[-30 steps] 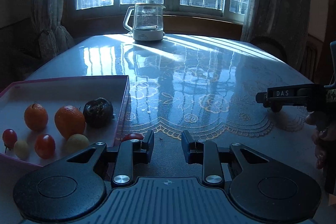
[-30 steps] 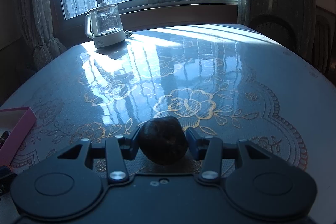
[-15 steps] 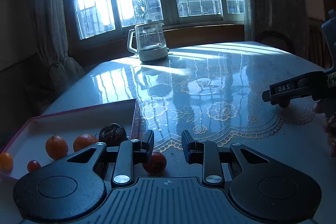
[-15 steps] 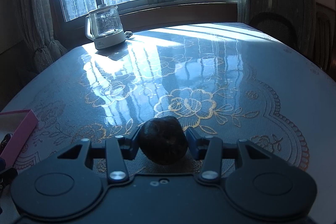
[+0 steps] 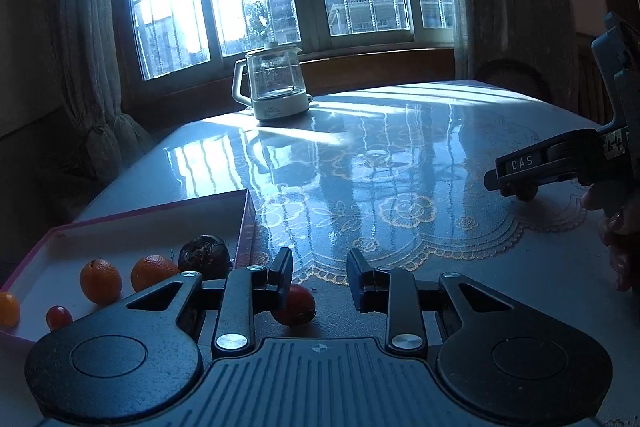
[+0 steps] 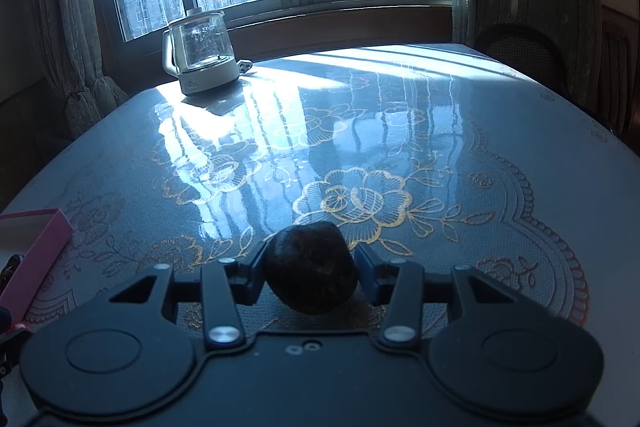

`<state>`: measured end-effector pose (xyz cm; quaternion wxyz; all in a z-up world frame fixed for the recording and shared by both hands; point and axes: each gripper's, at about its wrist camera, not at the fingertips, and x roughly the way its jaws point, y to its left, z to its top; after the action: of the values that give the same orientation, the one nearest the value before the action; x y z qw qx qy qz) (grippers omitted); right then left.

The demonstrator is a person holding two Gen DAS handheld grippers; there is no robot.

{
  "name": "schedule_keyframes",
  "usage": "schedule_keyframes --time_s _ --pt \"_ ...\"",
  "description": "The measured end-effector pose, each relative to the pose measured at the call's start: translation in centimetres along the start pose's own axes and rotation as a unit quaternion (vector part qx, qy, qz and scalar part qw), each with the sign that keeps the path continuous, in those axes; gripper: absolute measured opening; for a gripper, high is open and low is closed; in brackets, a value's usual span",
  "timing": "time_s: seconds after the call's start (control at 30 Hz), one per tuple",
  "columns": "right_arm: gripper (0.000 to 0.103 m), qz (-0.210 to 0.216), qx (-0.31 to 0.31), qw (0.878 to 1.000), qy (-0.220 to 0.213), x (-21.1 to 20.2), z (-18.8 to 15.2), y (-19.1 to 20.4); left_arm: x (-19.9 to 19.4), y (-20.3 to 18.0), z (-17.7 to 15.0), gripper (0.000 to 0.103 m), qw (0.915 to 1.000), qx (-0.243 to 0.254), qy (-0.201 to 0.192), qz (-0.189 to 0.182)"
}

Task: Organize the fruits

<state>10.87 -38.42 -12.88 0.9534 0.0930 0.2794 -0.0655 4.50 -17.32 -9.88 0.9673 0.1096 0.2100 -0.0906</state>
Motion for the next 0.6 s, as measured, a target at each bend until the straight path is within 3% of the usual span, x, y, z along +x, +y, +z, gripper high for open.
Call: schedule_keyframes --time_s 0.03,0.13,0.4,0.6 --pt "0.046 0.0 0.0 1.0 0.0 0.0 0.0 0.0 0.0 0.3 0.0 0.031 0.9999 -0.002 -0.004 0.013" --pt "0.046 -0.001 -0.001 1.0 0.0 0.0 0.0 0.0 0.9 1.0 0.2 0.045 0.9995 -0.005 0.013 0.028" --pt "0.046 0.0 0.0 1.0 0.0 0.0 0.0 0.0 1.6 0.0 0.0 0.045 0.9984 0.03 0.048 0.007" --pt "0.046 0.0 0.0 1.0 0.0 0.0 0.0 0.0 0.6 -1.2 -0.1 0.045 0.9986 0.028 0.039 -0.023"
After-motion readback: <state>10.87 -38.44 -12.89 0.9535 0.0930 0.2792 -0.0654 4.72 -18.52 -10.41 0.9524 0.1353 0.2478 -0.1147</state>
